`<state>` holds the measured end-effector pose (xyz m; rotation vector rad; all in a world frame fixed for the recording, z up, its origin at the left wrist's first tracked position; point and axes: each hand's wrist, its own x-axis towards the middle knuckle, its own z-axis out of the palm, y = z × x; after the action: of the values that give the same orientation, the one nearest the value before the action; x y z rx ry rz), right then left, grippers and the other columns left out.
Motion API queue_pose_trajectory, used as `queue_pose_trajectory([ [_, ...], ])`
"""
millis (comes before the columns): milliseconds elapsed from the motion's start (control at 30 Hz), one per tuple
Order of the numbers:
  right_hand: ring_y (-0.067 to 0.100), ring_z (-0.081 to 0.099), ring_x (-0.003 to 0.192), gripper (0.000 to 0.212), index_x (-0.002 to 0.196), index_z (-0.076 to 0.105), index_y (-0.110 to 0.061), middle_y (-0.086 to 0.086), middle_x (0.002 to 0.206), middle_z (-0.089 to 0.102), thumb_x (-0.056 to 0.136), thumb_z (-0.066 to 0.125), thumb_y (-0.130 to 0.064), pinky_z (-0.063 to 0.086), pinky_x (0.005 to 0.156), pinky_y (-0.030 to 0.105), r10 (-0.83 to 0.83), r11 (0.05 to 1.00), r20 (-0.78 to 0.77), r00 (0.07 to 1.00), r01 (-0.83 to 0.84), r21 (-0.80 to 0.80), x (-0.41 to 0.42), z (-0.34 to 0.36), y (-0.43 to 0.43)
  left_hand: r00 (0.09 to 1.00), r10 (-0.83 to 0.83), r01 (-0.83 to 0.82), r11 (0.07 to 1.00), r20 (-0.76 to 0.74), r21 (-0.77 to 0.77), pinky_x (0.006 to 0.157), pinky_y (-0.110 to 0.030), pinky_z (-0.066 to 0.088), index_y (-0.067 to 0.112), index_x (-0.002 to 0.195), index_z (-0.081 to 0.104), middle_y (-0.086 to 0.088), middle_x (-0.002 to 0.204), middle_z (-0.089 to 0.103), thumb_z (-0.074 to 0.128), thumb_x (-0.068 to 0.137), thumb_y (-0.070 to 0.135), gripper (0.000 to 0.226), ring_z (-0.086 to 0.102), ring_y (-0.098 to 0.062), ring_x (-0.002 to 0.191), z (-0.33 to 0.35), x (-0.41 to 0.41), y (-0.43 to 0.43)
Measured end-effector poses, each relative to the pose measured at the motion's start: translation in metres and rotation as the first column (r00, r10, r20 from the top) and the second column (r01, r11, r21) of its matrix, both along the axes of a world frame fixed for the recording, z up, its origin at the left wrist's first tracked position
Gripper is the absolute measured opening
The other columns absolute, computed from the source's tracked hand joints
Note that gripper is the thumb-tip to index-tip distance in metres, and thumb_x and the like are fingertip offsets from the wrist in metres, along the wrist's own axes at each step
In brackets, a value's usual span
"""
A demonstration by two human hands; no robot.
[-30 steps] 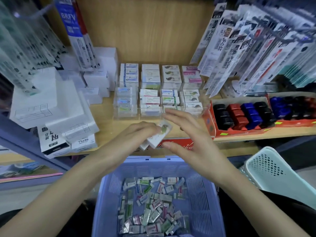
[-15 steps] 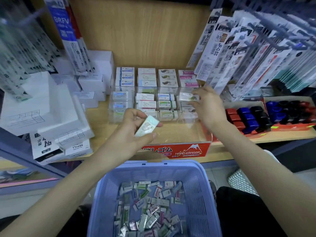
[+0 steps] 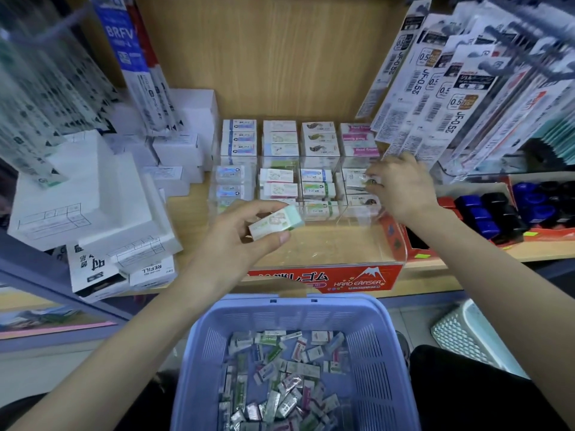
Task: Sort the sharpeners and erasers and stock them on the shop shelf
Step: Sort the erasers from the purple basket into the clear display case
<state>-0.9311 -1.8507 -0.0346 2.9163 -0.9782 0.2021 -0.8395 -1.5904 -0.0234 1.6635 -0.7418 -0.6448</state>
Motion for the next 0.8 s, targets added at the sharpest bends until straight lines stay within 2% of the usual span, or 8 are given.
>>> queue_pose_trajectory([
  [133,0.029,0.039,0.117,0.029,0.119,0.065,-0.020,0.007,0.123,0.058,0.092,0.057,-0.025,0.030,0.094,0.038,0.056,0.998,-0.095,0.994,-0.057,-0.005,-0.001,0.005,-0.002,1.000,0.017,-0.017,0.999,0.015,0.048,0.068,-0.008,0.046,0.025,0.104,0.067,-0.008,0.109,0.063,0.072,0.079,0.010,0.030,0.063,-0.014,0.088,0.000,0.001,0.002],
  [267,0.029,0.037,0.114,0.031,0.124,0.060,-0.023,0.005,0.125,0.057,0.097,0.047,-0.021,0.029,0.093,0.038,0.109,0.994,-0.200,0.974,-0.103,0.041,-0.004,0.007,-0.005,0.997,-0.007,-0.003,0.992,0.077,0.126,0.067,-0.013,0.043,0.033,0.102,0.066,-0.003,0.107,0.064,0.073,0.079,0.018,0.029,0.058,-0.010,0.080,-0.005,0.000,0.004],
  [367,0.031,0.039,0.111,0.035,0.122,0.062,-0.018,0.006,0.127,0.058,0.093,0.045,-0.006,0.031,0.093,0.040,0.093,0.993,-0.083,0.992,-0.086,0.086,-0.012,0.005,0.003,0.994,0.002,-0.020,0.984,0.105,0.175,0.073,-0.019,0.046,0.036,0.098,0.065,0.005,0.106,0.062,0.073,0.079,0.016,0.029,0.059,-0.012,0.091,-0.008,0.000,0.004],
  [500,0.035,0.041,0.119,0.037,0.126,0.058,-0.011,0.009,0.134,0.052,0.093,0.046,-0.002,0.033,0.101,0.041,0.126,0.963,0.108,0.986,-0.148,0.226,-0.028,0.011,0.038,0.990,0.025,-0.051,0.980,0.138,0.191,0.061,-0.008,0.043,0.035,0.096,0.063,0.006,0.097,0.060,0.075,0.077,0.014,0.030,0.057,-0.009,0.083,-0.008,-0.001,0.006],
  [567,0.021,0.050,0.117,0.031,0.123,0.060,-0.016,0.002,0.126,0.058,0.095,0.050,-0.009,0.035,0.105,0.037,0.162,0.881,0.195,0.967,-0.231,0.412,-0.034,0.020,0.062,0.983,0.016,-0.052,0.980,0.181,0.193,0.061,-0.006,0.041,0.034,0.100,0.062,0.010,0.094,0.060,0.076,0.076,0.015,0.034,0.056,-0.003,0.081,-0.007,-0.002,0.007],
  [667,0.002,0.056,0.103,0.032,0.121,0.058,-0.028,-0.017,0.112,0.060,0.091,0.060,-0.019,0.046,0.090,0.019,0.156,0.653,0.286,0.946,-0.316,0.689,-0.039,0.034,0.105,0.972,-0.017,-0.028,0.982,0.236,0.184,0.074,-0.008,0.043,0.035,0.106,0.056,0.018,0.094,0.059,0.078,0.074,0.016,0.042,0.056,0.004,0.090,-0.005,-0.007,0.009],
  [733,0.001,0.058,0.101,0.037,0.120,0.056,-0.030,-0.017,0.112,0.060,0.087,0.065,-0.017,0.047,0.085,0.015,0.145,0.545,0.340,0.929,-0.362,0.756,-0.037,0.032,0.127,0.961,-0.034,-0.013,0.986,0.276,0.168,0.081,-0.013,0.044,0.034,0.103,0.054,0.018,0.095,0.059,0.077,0.075,0.015,0.041,0.056,0.005,0.093,-0.003,-0.010,0.012],
  [800,0.002,0.060,0.095,0.034,0.111,0.058,-0.030,-0.011,0.112,0.063,0.084,0.068,-0.012,0.049,0.085,0.018,0.093,0.481,0.412,0.906,-0.403,0.778,-0.033,0.027,0.141,0.944,-0.057,0.005,0.988,0.325,0.158,0.080,-0.011,0.043,0.031,0.100,0.057,0.015,0.098,0.061,0.076,0.075,0.015,0.036,0.056,0.003,0.093,-0.001,-0.012,0.014],
])
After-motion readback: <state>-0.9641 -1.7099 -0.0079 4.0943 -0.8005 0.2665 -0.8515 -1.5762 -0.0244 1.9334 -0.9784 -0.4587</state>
